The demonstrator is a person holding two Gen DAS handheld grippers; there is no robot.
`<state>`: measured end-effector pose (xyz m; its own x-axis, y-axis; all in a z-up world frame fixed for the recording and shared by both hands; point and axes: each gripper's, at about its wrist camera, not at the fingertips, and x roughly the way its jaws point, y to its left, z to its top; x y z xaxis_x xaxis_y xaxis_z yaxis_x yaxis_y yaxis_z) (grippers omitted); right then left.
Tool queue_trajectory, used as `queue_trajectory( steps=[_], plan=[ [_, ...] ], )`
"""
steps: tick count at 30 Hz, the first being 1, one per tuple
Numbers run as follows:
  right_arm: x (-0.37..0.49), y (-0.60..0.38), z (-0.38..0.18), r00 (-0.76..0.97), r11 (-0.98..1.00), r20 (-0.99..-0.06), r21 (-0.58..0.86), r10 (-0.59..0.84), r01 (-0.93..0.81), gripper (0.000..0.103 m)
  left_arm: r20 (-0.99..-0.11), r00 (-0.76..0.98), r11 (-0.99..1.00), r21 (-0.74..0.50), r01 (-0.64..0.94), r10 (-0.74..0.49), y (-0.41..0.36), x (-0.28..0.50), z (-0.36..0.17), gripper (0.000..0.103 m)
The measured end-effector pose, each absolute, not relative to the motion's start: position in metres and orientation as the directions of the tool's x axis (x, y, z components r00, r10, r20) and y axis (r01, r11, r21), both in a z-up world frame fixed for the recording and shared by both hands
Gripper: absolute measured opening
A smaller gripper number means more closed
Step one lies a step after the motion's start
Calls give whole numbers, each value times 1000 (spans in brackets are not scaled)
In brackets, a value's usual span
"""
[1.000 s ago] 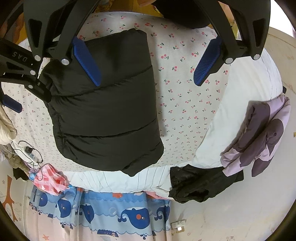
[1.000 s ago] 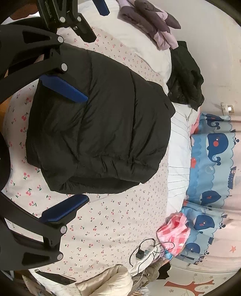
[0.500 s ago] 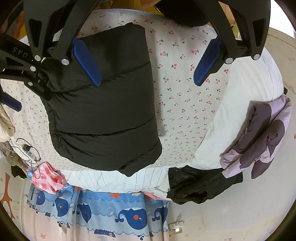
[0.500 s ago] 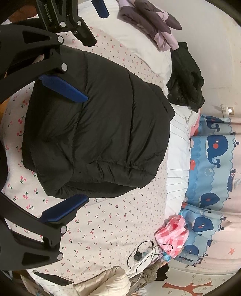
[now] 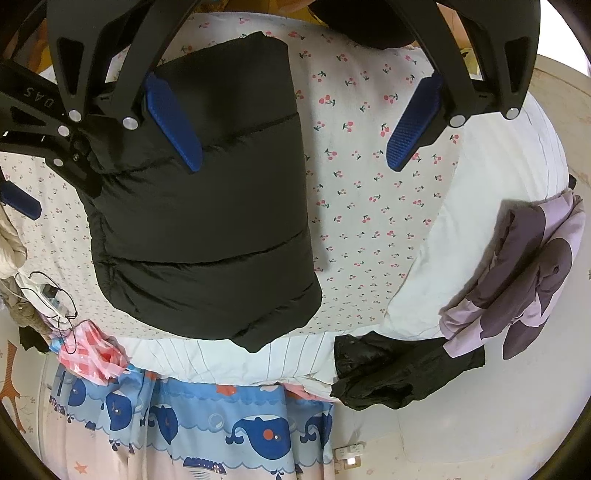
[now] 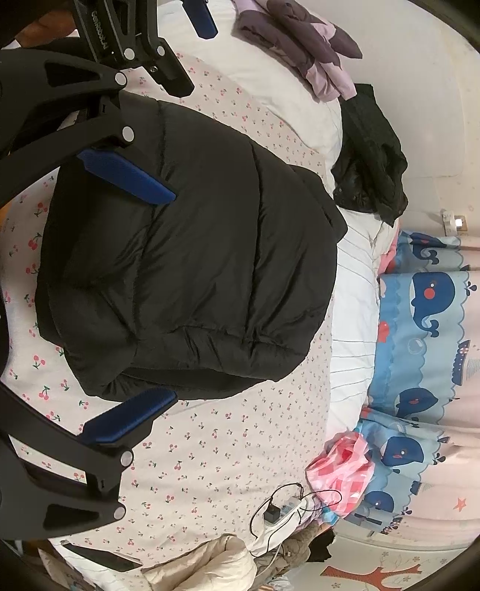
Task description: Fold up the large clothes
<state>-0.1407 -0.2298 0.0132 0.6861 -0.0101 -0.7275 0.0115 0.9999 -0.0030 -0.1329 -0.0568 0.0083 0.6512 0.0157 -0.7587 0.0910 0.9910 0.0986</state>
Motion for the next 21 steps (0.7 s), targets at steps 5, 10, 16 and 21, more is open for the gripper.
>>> queue_trajectory(
  steps=[5, 10, 16, 21],
  plan=[
    [-137, -230, 13, 685, 1000, -728, -5, -12, 12, 96, -760, 650, 990, 104, 91, 20, -57, -129, 6, 96],
    [-138, -229, 13, 685, 1000, -728, -6, -13, 12, 96, -763, 646, 990, 101, 95, 16, -59, -126, 4, 96],
    [-135, -230, 13, 685, 1000, -729, -6, -14, 13, 96, -768, 640, 991, 95, 97, 11, -60, -122, 1, 96],
    [-132, -233, 12, 686, 1000, -727, -14, -22, 18, 96, -767, 641, 990, 101, 98, 15, -62, -121, 0, 96]
  ],
)
